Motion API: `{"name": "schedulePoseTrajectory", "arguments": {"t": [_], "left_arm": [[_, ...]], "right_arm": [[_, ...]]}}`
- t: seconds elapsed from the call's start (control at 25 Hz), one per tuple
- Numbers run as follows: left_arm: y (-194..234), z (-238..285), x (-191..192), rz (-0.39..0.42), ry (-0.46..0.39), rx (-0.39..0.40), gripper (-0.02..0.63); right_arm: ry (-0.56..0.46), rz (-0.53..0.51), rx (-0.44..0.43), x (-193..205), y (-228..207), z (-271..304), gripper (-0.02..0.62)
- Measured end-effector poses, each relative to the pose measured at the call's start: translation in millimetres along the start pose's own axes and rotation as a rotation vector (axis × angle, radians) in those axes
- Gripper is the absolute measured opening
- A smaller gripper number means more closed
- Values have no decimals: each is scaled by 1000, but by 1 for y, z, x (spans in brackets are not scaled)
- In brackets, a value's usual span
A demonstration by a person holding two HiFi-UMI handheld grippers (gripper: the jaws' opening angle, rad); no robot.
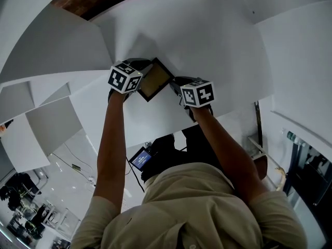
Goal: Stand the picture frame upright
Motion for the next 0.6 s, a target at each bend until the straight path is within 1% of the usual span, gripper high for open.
{"name": "schedulePoseTrajectory", "arguments": {"t": [0.12, 0.32, 0.44, 0.6], "left_arm": [[3, 0, 2, -65, -14, 17, 31], [5, -2, 7, -144, -39, 70, 31], [4, -6, 12, -170, -60, 83, 31], [2, -14, 17, -171, -79, 83, 31]], "right_arm": [[-17, 28, -6, -3, -3, 1, 97], [-47, 23, -4, -7, -4, -2, 97], [-73, 6, 4, -12, -3, -4, 100], [-127, -51, 30, -25, 1, -10, 100]]}}
Point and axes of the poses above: the fingertips, and each gripper's own axes: z forward along the fingers, y to its left, x out of its underside, the point moved 6 cm from there along -z, backward along the fingers, and after that the axes turned 9 degrees about -x, right-handed, at the moved point
